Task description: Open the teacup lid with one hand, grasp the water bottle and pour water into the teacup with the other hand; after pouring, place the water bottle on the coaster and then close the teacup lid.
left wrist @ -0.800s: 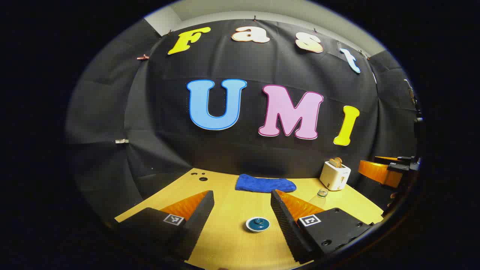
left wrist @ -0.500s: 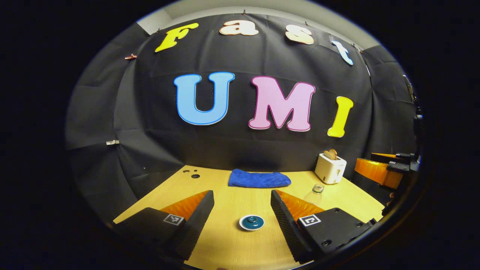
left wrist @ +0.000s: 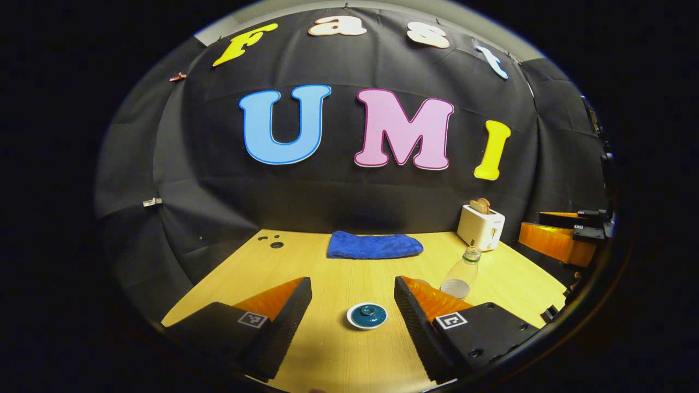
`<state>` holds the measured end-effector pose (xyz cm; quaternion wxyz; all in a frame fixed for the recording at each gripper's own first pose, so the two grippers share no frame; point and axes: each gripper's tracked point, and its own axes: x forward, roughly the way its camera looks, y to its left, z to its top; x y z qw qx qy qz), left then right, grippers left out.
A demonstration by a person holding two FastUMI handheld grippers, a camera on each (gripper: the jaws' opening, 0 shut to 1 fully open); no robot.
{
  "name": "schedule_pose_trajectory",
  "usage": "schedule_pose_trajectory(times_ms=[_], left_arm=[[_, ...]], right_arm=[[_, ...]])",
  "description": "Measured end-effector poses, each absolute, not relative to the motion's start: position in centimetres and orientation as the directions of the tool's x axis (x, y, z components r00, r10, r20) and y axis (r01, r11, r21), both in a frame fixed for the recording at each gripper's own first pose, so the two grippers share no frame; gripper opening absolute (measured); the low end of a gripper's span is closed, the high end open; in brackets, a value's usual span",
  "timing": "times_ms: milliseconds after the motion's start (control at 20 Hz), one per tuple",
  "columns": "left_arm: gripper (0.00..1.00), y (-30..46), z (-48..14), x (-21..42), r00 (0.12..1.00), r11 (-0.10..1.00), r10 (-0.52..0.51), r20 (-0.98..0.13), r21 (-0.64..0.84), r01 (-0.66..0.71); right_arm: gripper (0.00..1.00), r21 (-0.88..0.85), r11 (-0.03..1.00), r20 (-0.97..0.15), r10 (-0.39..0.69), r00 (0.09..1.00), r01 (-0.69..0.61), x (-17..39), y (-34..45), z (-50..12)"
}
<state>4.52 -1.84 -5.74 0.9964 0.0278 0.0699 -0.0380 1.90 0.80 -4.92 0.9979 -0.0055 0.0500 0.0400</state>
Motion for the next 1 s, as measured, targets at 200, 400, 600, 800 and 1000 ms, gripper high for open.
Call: schedule_pose_trajectory(times_ms=[200, 400, 600, 800, 1000], left_arm=[[0.95, -1.7, -8.2, 6.2, 0.982, 0.997, -0.060, -0.177, 0.036, 0.067], [0.96, -2.2, -10.9, 8.6, 0.978, 0.997, -0.049, -0.202, 0.043, 0.059], [0.94, -3.7, -13.8, 11.0, 0.975, 0.993, -0.080, -0.209, 0.070, 0.097], [0.87, -4.5, -16.1, 12.8, 0.973, 0.986, -0.105, -0.207, 0.108, 0.130], [0.75, -4.9, -18.0, 14.3, 0.970, 0.983, -0.119, -0.212, 0.111, 0.145]], right_arm=[[0.98, -0.002, 0.993, -0.139, 0.115, 0.984, -0.116, 2.7, 1.5, -6.9], [0.96, 0.005, 0.989, -0.173, 0.144, 0.974, -0.145, 3.1, 1.8, -9.5], [0.98, 0.011, 0.986, -0.206, 0.167, 0.964, -0.168, 3.2, 1.8, -12.3], [0.98, 0.002, 0.983, -0.251, 0.180, 0.951, -0.185, 3.6, 2.0, -15.8], [0.98, 0.010, 0.982, -0.263, 0.184, 0.947, -0.188, 4.2, 2.2, -17.4]])
